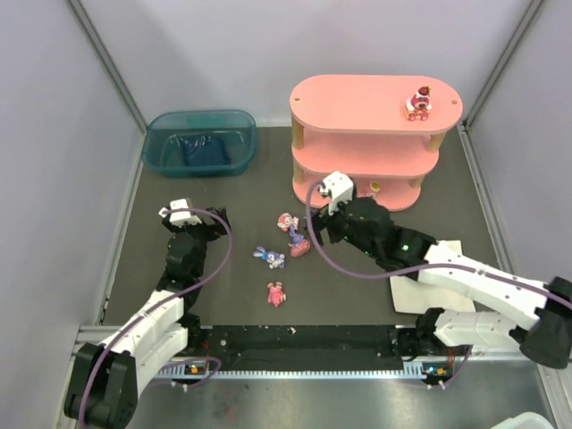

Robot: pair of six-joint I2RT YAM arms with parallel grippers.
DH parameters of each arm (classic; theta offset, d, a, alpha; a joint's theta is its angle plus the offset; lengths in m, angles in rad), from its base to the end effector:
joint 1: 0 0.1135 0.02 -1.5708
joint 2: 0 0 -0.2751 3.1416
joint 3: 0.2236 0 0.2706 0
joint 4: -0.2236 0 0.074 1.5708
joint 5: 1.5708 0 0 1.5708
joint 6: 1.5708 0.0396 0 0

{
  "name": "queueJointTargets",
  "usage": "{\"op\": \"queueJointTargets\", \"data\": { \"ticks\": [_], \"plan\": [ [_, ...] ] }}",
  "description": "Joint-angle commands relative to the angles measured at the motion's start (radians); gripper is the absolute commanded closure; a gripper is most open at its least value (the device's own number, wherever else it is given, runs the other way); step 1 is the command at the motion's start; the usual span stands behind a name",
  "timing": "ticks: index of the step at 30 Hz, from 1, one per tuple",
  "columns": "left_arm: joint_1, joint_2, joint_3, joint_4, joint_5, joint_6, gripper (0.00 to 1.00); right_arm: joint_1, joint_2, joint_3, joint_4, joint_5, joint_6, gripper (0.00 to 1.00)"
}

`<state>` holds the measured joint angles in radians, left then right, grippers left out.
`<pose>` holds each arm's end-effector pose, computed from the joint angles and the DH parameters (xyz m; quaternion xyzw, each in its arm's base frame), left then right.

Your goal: Place and organize the plastic toys onto the shelf

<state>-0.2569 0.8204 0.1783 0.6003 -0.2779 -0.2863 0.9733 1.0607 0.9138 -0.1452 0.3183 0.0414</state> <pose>0.1881 -0.0382 0.2001 -0.1064 0.7133 -0.0876 0.6872 0.1578 0.2099 0.3422 -0.2715 0.7504 0.1751 0.5767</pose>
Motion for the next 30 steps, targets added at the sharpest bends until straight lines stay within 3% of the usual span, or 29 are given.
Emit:
{"op": "queueJointTargets", "data": {
  "ticks": [1, 7, 10, 17, 20, 25, 30],
  "plan": [
    [0.002, -0.007, 0.003, 0.042, -0.001, -0.004, 0.01, 0.013, 0.122, 0.002, -0.037, -0.160, 0.199, 0.12],
    [0.002, -0.010, 0.003, 0.042, -0.003, -0.005, 0.01, 0.008, 0.338, 0.079, -0.065, -0.211, 0.255, 0.14],
    [0.002, -0.009, 0.003, 0.041, -0.003, -0.004, 0.01, -0.001, 0.402, 0.111, -0.068, -0.139, 0.275, 0.15],
    [0.002, -0.006, 0.004, 0.041, 0.000, -0.004, 0.01, -0.094, 0.430, 0.093, -0.015, -0.093, 0.391, 0.28],
    [0.002, -0.006, 0.006, 0.041, 0.002, -0.002, 0.01, -0.107, 0.438, 0.070, 0.054, -0.105, 0.307, 0.27],
    [0.002, -0.006, 0.006, 0.039, 0.000, -0.004, 0.01, -0.145, 0.433, 0.024, 0.124, -0.241, 0.054, 0.12],
    [0.002, -0.006, 0.004, 0.042, 0.003, -0.004, 0.01, -0.225, 0.380, -0.039, 0.222, -0.389, -0.035, 0.15]
  ]
}}
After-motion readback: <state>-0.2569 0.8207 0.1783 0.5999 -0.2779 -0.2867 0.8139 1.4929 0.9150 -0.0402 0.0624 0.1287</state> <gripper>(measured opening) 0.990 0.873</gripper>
